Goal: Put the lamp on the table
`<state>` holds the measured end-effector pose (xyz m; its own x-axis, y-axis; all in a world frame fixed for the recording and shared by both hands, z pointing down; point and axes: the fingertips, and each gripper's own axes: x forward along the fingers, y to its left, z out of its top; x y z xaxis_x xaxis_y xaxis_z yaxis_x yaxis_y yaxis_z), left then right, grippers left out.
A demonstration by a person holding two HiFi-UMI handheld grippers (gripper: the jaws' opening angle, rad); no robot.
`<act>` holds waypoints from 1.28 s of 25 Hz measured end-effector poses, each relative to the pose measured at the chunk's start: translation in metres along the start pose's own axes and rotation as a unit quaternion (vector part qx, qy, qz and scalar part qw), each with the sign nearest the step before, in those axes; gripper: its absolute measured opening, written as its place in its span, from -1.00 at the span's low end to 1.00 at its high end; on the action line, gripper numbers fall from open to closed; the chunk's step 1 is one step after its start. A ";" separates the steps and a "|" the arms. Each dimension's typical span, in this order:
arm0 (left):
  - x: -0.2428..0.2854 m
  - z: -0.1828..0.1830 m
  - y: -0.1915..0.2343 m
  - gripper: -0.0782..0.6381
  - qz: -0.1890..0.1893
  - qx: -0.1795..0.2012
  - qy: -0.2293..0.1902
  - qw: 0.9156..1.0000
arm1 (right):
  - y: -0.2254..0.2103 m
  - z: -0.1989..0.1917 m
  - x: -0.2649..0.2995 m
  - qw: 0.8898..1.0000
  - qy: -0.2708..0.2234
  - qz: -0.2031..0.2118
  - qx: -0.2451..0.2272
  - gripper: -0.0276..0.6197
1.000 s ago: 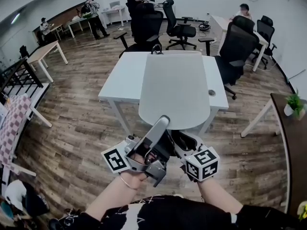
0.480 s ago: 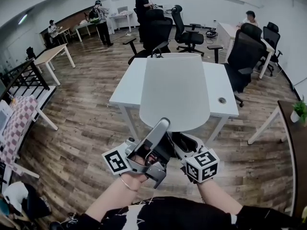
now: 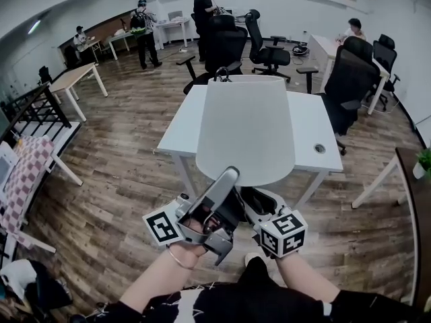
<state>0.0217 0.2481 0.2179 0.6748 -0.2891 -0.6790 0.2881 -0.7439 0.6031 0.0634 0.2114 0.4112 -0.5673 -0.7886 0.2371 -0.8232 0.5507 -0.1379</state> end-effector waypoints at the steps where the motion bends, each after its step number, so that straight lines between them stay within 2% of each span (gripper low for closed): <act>1: 0.002 0.003 0.005 -0.75 0.001 0.000 -0.003 1.000 | -0.004 0.001 0.003 1.000 0.000 0.002 -0.001 -0.36; 13: 0.036 0.032 0.066 -0.75 0.014 0.014 -0.015 1.000 | -0.064 0.022 0.058 1.000 0.006 0.025 -0.007 -0.36; 25: 0.076 0.066 0.121 -0.75 0.023 0.050 -0.035 0.998 | -0.119 0.053 0.111 0.997 0.010 0.065 -0.029 -0.36; 32: 0.083 0.088 0.148 -0.75 0.034 0.077 -0.061 0.995 | -0.137 0.062 0.144 0.994 0.012 0.098 -0.048 -0.36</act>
<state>0.0611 0.0607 0.2141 0.5988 -0.4057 -0.6905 0.1314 -0.8007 0.5844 0.0936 0.0052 0.4042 -0.7147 -0.6578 0.2376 -0.6907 0.7173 -0.0918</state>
